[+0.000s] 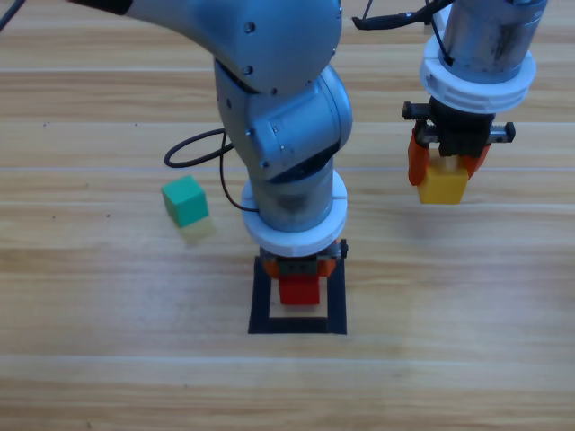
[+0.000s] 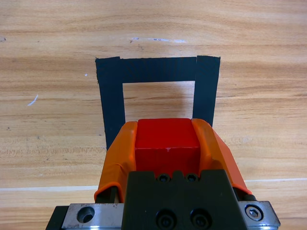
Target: Stack the blocks in the rectangular block: red at the bottom, yellow in the middle, green on top
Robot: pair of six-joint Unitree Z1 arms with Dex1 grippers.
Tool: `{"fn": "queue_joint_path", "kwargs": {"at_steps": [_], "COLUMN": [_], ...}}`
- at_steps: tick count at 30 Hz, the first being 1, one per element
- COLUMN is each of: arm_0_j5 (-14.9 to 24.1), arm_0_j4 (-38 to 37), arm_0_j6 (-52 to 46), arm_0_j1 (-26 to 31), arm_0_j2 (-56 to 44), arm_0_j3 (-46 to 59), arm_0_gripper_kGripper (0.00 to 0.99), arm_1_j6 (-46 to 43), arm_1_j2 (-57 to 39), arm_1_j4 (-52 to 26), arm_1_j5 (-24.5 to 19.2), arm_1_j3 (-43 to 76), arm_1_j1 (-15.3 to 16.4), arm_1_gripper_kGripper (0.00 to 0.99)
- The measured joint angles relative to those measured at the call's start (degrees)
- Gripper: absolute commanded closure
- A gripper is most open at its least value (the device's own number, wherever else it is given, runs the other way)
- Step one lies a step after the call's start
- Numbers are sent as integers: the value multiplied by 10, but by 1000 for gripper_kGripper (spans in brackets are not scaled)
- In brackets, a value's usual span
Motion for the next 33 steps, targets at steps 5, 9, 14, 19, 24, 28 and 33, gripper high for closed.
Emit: {"fn": "queue_joint_path", "kwargs": {"at_steps": [5,9,14,19,24,28,33], "arm_0_j5": [1,1,1,1,1,1,1], "arm_0_j4": [0,0,0,-3,-8,-8,-9], "arm_0_j6": [0,0,1,5,7,7,7], "arm_0_j1": [0,0,0,0,0,0,0], "arm_0_j2": [0,0,7,20,24,26,29], "arm_0_j3": [0,0,0,0,0,0,0], "arm_0_gripper_kGripper": [841,841,840,840,838,838,837], "arm_1_j6": [-6,-10,-10,-10,-10,-10,-11], "arm_1_j2": [0,0,0,0,0,0,0], "arm_1_j4": [0,0,0,0,0,0,0], "arm_1_j5": [0,0,0,0,0,0,0], "arm_1_j3": [0,0,0,-1,-1,-1,-1], "arm_1_j1": [0,0,0,0,0,0,0], "arm_1_gripper_kGripper": [990,990,990,990,990,990,990]}}
